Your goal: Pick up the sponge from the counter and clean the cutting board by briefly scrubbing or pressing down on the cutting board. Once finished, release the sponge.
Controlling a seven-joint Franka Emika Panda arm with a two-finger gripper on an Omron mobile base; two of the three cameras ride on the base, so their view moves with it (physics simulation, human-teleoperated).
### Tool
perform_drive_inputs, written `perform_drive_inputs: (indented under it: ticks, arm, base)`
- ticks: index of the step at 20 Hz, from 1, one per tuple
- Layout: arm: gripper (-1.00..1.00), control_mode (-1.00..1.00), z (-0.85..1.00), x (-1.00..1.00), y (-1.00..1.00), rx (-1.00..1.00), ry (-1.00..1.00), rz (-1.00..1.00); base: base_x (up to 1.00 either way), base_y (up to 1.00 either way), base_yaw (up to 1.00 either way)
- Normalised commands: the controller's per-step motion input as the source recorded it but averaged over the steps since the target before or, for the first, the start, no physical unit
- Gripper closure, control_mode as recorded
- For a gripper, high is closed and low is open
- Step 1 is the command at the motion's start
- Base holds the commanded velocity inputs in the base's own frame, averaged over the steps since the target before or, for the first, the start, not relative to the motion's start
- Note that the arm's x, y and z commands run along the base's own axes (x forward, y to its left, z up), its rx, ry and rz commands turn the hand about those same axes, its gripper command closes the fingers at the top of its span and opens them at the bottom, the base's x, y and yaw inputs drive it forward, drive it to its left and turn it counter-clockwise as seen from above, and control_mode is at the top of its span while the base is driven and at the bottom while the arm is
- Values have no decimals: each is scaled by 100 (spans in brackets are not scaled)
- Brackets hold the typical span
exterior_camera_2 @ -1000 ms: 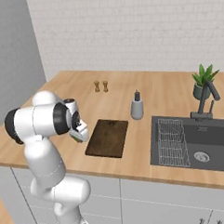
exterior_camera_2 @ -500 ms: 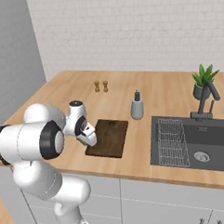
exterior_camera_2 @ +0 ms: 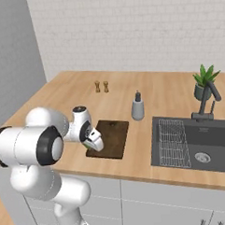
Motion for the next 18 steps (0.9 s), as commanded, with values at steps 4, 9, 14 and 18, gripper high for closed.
perform_drive_inputs:
  ticks: [4,9,14,18]
  arm:
    - [100,-100,-26,-57,-86,-5,3,0]
    - [100,-100,-17,-69,-87,-2,1,0]
    - [100,-100,-16,-36,-60,0,0,0]
    - [100,-100,-38,1,-78,0,1,0]
  base:
    - [0,0,0]
    - [0,0,0]
    - [0,0,0]
    - [0,0,0]
